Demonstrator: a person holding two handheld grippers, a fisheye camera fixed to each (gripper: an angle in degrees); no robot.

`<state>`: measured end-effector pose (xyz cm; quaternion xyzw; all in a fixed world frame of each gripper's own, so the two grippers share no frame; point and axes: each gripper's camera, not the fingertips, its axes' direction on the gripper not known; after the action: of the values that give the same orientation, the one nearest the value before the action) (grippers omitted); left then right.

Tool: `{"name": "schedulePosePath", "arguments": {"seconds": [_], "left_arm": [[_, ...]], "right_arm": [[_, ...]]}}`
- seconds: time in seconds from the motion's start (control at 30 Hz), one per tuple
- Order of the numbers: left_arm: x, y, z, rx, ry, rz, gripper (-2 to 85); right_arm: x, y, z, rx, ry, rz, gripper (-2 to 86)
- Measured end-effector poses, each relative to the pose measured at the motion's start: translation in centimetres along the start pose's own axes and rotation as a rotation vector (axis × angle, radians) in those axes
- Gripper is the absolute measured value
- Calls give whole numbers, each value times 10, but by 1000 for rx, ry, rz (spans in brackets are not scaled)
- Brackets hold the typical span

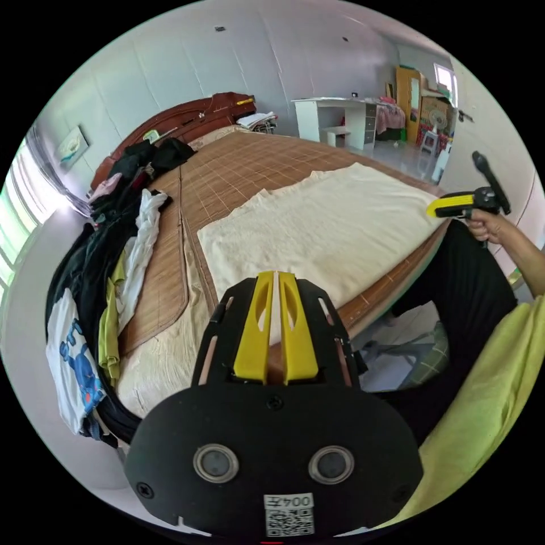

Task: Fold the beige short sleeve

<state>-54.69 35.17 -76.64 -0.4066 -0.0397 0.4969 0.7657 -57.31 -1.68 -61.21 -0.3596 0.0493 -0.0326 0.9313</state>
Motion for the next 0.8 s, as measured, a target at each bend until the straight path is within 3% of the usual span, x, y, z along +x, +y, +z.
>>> {"name": "schedulePosePath", "arguments": {"seconds": [0.13,0.37,0.53,0.8], "left_arm": [[-14,27,35,-155,-1,-13,16],[-35,20,31,-157,-14,-36,15],[-10,-40,20,-173,-94,50,16],[32,-144,126,-619,-145,304,10]], "right_arm": [[3,-8,3,2,-5,9,63],[12,-28,13,-7,-36,25,57],[14,-50,20,-33,-36,20,52],[20,-129,44,-287,-86,-148,31]]}}
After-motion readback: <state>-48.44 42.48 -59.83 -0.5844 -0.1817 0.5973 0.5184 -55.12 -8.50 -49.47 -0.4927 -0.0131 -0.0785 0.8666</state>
